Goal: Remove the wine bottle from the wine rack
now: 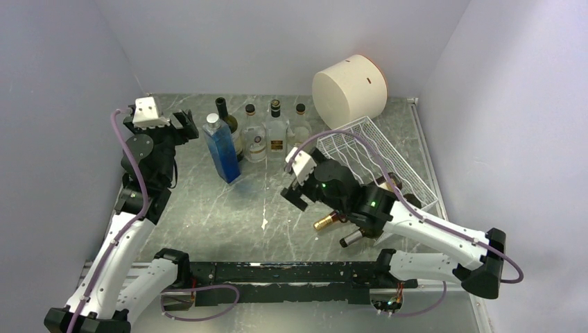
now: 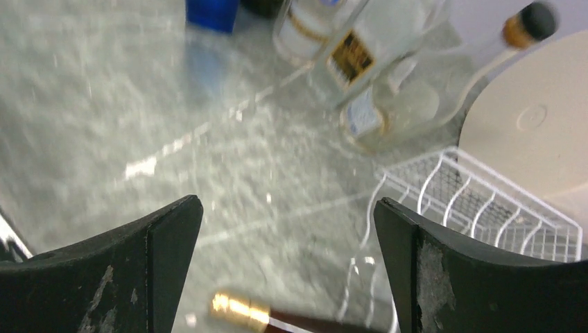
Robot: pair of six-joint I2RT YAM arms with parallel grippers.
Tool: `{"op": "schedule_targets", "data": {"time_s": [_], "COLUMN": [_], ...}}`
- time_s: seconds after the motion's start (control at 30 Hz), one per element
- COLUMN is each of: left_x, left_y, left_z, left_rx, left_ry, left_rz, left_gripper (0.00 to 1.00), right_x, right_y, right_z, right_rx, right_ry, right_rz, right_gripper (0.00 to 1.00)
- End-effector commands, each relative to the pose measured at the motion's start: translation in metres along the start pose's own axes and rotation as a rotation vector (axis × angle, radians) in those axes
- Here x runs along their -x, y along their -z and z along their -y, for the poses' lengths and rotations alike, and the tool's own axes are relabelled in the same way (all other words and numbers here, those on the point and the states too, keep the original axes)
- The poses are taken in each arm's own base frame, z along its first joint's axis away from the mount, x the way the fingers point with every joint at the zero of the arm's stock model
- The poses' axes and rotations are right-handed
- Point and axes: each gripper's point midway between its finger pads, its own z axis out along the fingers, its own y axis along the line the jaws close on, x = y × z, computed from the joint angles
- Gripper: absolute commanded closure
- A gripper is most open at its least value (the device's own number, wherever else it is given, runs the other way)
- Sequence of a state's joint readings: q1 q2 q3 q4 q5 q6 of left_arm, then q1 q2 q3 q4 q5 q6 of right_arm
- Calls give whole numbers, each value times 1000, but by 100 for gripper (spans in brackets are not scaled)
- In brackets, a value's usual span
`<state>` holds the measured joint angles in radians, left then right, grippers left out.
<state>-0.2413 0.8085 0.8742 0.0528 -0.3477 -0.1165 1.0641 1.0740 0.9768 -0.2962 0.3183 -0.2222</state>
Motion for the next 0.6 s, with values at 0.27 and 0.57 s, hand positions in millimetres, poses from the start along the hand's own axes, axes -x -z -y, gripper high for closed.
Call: {"op": "schedule_targets", "data": {"time_s": [0.27, 0.57], "left_x": [7, 6], "left_y": [-1, -1], "left_z": [11, 10], "left_rx": [-39, -35], "left_ry": [2, -3], "left_rz": [0, 3], "left_gripper": [13, 12], "right_x": [-136, -172], "right_y": [74, 44], "right_z": [-8, 23], "right_rx": [236, 81], "right_ry": [443, 776], "right_rz": [-511, -644], "right_gripper": [0, 0]}}
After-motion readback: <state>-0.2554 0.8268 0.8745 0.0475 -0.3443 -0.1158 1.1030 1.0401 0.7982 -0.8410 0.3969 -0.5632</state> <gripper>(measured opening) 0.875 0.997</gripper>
